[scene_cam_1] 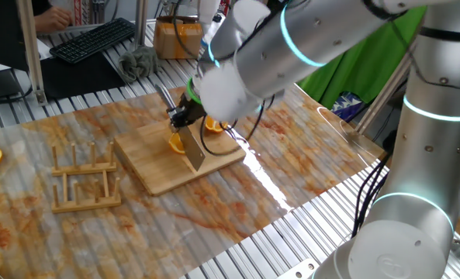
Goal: Chop the orange
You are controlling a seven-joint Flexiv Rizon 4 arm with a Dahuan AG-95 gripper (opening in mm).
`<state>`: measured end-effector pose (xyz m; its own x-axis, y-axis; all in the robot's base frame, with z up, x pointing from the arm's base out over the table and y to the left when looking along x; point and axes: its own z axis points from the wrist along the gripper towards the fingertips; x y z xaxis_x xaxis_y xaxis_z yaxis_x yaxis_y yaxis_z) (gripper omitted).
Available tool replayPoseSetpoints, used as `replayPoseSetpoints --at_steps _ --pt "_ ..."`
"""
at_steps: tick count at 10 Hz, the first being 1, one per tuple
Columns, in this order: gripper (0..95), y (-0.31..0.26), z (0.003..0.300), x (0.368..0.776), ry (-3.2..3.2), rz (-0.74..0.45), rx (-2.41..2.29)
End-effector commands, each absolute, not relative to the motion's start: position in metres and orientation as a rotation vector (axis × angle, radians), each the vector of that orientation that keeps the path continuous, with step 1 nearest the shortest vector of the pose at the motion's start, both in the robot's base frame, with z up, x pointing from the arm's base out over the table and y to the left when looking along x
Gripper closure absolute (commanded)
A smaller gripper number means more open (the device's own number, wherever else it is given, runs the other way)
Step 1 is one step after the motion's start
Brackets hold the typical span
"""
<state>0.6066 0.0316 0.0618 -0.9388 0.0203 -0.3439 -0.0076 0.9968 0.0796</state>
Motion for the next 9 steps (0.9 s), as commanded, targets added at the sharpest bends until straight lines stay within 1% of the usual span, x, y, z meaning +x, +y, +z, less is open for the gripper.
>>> replayPoseSetpoints --at_steps 1,2,4,9 --pt "95.0 0.033 0.064 0.605 2.780 0.130 0.012" --pt "95.0 0.035 0.061 0.606 2.776 0.128 0.014" --pt "95.0 0.042 0.047 0.612 2.762 0.126 0.042" --pt "95.0 0.045 0.042 0.612 2.752 0.125 0.066"
